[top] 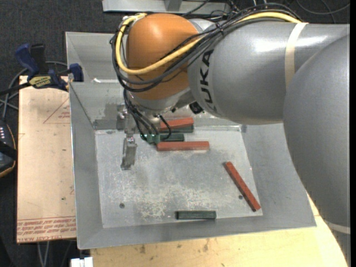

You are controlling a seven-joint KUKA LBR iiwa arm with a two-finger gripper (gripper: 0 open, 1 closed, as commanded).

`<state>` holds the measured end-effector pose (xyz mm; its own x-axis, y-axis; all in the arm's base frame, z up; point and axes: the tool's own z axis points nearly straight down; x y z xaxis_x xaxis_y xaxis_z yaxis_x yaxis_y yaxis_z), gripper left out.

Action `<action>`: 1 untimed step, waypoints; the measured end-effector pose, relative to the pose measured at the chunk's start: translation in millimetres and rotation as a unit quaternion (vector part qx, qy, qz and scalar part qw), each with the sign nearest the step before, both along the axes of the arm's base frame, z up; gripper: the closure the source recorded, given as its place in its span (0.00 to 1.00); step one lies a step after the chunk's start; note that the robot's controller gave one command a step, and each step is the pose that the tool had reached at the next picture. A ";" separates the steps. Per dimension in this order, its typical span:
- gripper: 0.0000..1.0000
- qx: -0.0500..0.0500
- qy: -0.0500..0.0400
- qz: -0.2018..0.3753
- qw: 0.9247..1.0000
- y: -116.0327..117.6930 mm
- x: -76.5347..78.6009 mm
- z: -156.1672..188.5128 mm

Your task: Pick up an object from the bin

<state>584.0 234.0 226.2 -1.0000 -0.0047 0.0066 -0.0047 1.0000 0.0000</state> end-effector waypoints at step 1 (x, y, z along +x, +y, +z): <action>0.00 -0.001 -0.003 -0.092 0.996 -39.1 50.7 -49.3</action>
Offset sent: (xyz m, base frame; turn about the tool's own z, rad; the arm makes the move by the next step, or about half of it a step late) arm 0.0503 -0.0378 -0.0471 0.1845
